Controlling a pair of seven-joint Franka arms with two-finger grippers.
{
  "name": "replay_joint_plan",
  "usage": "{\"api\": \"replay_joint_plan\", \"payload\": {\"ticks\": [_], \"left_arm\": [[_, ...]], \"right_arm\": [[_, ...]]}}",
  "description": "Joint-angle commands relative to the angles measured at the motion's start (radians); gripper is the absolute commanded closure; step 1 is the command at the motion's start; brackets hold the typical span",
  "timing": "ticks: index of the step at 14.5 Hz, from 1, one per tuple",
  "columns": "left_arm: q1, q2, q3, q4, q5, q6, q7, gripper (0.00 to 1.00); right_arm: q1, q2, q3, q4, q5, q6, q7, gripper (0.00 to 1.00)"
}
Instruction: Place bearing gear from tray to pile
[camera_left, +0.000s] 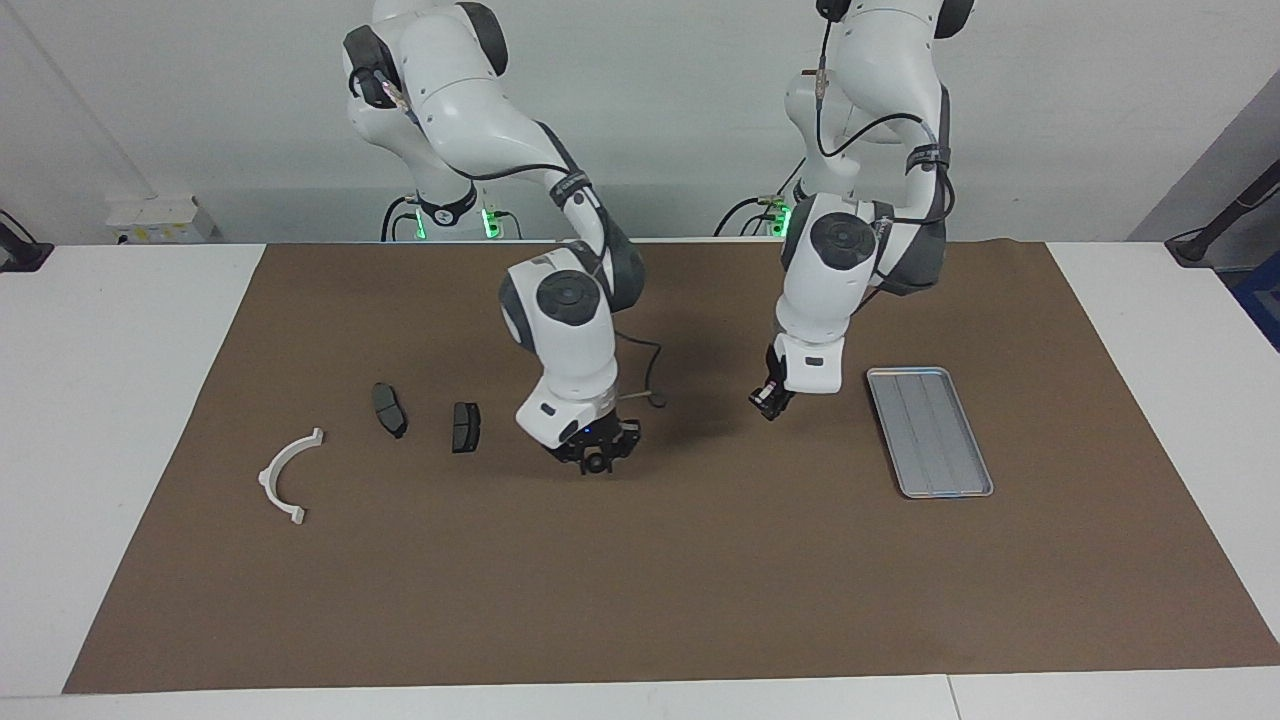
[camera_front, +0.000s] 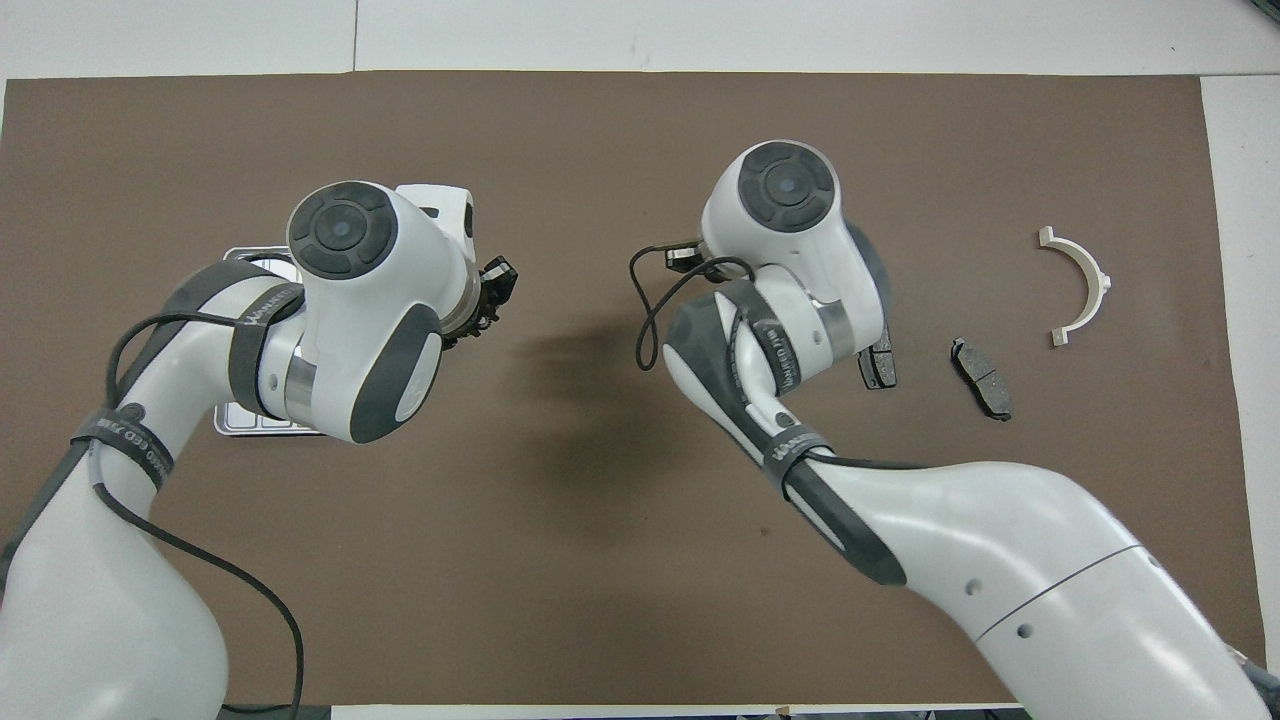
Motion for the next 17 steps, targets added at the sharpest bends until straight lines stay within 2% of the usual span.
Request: {"api": "replay_joint_plan", "payload": {"ticks": [1,2,4,6,7,11,17], "left_arm": [[-0.089,0.173,0.023,0.227,-0.028,-0.103,-0.085,1.0],[-0.104,0.199,0.022,0.27,-0.03,-0.097,-0.132,1.0],[-0.127,0.237,0.019,0.295,-0.052,-0.067,-0.151,1.0],[-0.187,0.35,0.027,0.383,-0.059,-0.031,-0.228,1.0],[-0.192,0.375,0.028,0.413,-0.062,-0.025,-0.242,1.0],[-0.198,0.377,0.027,0.413,-0.068,0.001,-0.288,1.0],[-0.226,0.376,0.028,0.396,-0.063,0.053,-0.354,1.0]], "right_arm": [[-0.128,-0.038,0.02,-0.011,0.007,-0.046,-0.192,1.0],[-0.175,-0.047,0.02,-0.015,0.007,-0.057,-0.258,1.0],[-0.272,-0.058,0.02,-0.018,0.007,-0.086,-0.412,1.0],[-0.356,-0.061,0.02,-0.024,0.008,-0.094,-0.537,1.0],[-0.39,-0.063,0.02,-0.038,0.008,-0.091,-0.58,1.0],[-0.455,-0.077,0.02,-0.118,0.008,-0.054,-0.662,1.0],[-0.453,-0.109,0.02,-0.273,0.01,0.061,-0.657,1.0]]}}
